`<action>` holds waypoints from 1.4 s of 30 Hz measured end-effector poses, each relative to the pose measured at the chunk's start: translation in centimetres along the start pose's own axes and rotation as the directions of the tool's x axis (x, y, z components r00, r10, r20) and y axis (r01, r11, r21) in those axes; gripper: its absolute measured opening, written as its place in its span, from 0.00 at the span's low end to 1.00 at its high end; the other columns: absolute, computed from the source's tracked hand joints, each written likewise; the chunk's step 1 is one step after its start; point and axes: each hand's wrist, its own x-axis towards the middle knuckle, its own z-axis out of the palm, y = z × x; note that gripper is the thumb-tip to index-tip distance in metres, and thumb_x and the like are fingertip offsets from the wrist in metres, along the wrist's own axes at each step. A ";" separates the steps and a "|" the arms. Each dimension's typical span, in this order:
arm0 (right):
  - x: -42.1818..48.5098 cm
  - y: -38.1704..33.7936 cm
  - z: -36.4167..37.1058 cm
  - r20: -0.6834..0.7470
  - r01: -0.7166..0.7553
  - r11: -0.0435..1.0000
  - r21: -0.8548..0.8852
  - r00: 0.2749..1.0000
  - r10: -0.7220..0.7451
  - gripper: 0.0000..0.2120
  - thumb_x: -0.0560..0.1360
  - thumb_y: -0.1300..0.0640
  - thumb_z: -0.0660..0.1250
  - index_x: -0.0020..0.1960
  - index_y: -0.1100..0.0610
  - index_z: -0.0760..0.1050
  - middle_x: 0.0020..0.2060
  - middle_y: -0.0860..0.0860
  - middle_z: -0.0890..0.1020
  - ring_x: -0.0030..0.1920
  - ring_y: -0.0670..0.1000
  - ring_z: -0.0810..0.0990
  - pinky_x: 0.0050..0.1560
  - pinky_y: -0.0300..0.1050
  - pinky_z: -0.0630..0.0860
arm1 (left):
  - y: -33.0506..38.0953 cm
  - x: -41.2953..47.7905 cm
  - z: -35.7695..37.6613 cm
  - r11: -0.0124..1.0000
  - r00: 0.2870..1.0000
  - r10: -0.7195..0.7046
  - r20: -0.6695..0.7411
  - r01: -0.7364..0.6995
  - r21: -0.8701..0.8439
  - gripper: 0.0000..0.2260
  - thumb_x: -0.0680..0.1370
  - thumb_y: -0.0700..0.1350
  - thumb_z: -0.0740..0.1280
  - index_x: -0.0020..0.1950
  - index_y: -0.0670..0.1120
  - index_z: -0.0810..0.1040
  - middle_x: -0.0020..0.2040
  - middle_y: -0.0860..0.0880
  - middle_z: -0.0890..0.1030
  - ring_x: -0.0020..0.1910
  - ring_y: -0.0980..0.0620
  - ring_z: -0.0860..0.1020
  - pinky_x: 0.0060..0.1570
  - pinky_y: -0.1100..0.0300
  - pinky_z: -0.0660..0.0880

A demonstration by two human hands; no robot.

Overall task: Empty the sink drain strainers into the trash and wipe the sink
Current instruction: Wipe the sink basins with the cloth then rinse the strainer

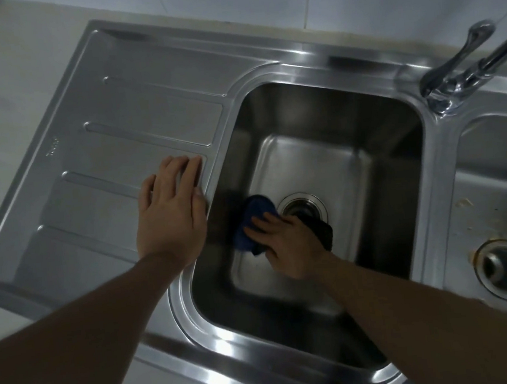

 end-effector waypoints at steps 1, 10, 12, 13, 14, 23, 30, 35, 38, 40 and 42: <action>-0.7 0.6 0.0 0.054 0.061 0.998 -0.031 0.997 -0.059 0.29 0.80 0.55 0.58 0.80 0.44 0.57 0.80 0.47 0.57 0.79 0.54 0.53 0.72 0.52 0.55 | 0.0 0.0 0.0 1.000 1.000 -0.001 -0.001 0.001 -0.001 0.24 0.82 0.48 0.53 0.79 0.50 0.62 0.76 0.47 0.65 0.78 0.47 0.60 0.76 0.45 0.57; -3.3 -0.9 1.1 0.031 0.007 0.996 -0.088 1.000 -0.004 0.31 0.79 0.53 0.58 0.80 0.42 0.55 0.80 0.45 0.55 0.70 0.61 0.63 0.61 0.56 0.62 | -0.1 0.0 0.3 1.000 1.000 0.013 -0.028 -0.014 -0.005 0.24 0.82 0.48 0.53 0.79 0.49 0.62 0.76 0.47 0.65 0.78 0.47 0.59 0.76 0.46 0.55; -4.6 -0.2 1.3 0.147 0.215 0.971 -0.106 0.969 -0.198 0.31 0.79 0.54 0.60 0.79 0.40 0.56 0.80 0.44 0.56 0.71 0.61 0.63 0.61 0.57 0.62 | 0.0 0.1 0.3 1.000 0.999 0.014 -0.035 -0.015 -0.011 0.24 0.82 0.48 0.52 0.79 0.49 0.63 0.76 0.47 0.65 0.78 0.47 0.60 0.76 0.46 0.55; -4.9 0.2 1.3 0.178 0.259 0.958 -0.127 0.956 -0.235 0.31 0.79 0.55 0.60 0.79 0.39 0.55 0.80 0.45 0.56 0.71 0.60 0.63 0.62 0.57 0.62 | 0.0 0.1 0.3 1.000 0.999 0.015 -0.037 -0.016 -0.016 0.24 0.82 0.48 0.52 0.79 0.49 0.63 0.76 0.47 0.65 0.78 0.47 0.60 0.76 0.46 0.56; -4.9 0.6 1.3 0.177 0.260 0.952 -0.162 0.957 -0.231 0.32 0.79 0.55 0.60 0.79 0.39 0.54 0.80 0.45 0.55 0.71 0.60 0.62 0.63 0.57 0.62 | 0.0 0.0 0.3 1.000 0.999 0.016 -0.037 -0.016 -0.020 0.24 0.82 0.48 0.52 0.78 0.49 0.63 0.75 0.47 0.66 0.78 0.47 0.60 0.76 0.45 0.56; -5.1 0.9 2.1 0.068 -0.250 0.957 -0.149 0.963 0.263 0.43 0.77 0.61 0.61 0.80 0.43 0.37 0.81 0.50 0.44 0.78 0.62 0.52 0.71 0.63 0.56 | -0.2 0.0 0.4 0.999 0.999 0.028 -0.041 -0.029 -0.021 0.24 0.82 0.49 0.52 0.79 0.48 0.63 0.75 0.46 0.66 0.78 0.46 0.61 0.76 0.43 0.57; -2.3 5.9 -3.6 -0.097 -0.602 0.765 -0.228 0.796 0.598 0.39 0.79 0.59 0.60 0.81 0.52 0.39 0.81 0.56 0.46 0.77 0.62 0.52 0.71 0.61 0.59 | -0.5 0.2 0.7 0.999 0.998 0.039 -0.057 -0.041 -0.028 0.24 0.82 0.49 0.52 0.79 0.49 0.62 0.75 0.46 0.66 0.78 0.46 0.61 0.76 0.44 0.57; -3.4 4.4 -3.7 -0.050 -0.732 0.675 -0.090 0.681 0.731 0.44 0.78 0.57 0.62 0.79 0.57 0.32 0.80 0.61 0.43 0.78 0.61 0.50 0.73 0.59 0.56 | -0.6 0.1 0.8 0.999 0.997 0.038 -0.067 -0.040 -0.025 0.24 0.81 0.49 0.52 0.79 0.49 0.63 0.74 0.46 0.67 0.78 0.46 0.61 0.75 0.44 0.57; -5.2 1.7 -1.4 0.034 -0.530 0.835 -0.146 0.841 0.540 0.44 0.77 0.57 0.62 0.80 0.52 0.34 0.80 0.57 0.38 0.78 0.60 0.47 0.72 0.59 0.56 | -0.7 0.1 0.8 0.998 0.997 0.043 -0.070 -0.045 -0.032 0.24 0.81 0.49 0.52 0.79 0.50 0.63 0.75 0.46 0.66 0.78 0.46 0.61 0.76 0.45 0.56; -5.3 0.7 -0.5 0.116 -0.423 0.890 -0.169 0.888 0.444 0.41 0.79 0.55 0.61 0.81 0.51 0.36 0.80 0.54 0.36 0.79 0.59 0.40 0.71 0.61 0.55 | -0.6 0.1 0.7 0.999 0.997 0.041 -0.066 -0.044 -0.031 0.24 0.82 0.49 0.52 0.79 0.50 0.63 0.75 0.47 0.66 0.78 0.46 0.61 0.76 0.46 0.56; -5.2 0.7 -0.4 0.155 -0.380 0.912 -0.151 0.902 0.402 0.40 0.80 0.56 0.60 0.81 0.51 0.36 0.80 0.52 0.36 0.79 0.57 0.37 0.71 0.61 0.55 | -0.5 0.1 0.6 0.999 0.998 0.035 -0.060 -0.037 -0.033 0.24 0.82 0.49 0.52 0.79 0.49 0.63 0.75 0.47 0.66 0.77 0.46 0.61 0.76 0.45 0.56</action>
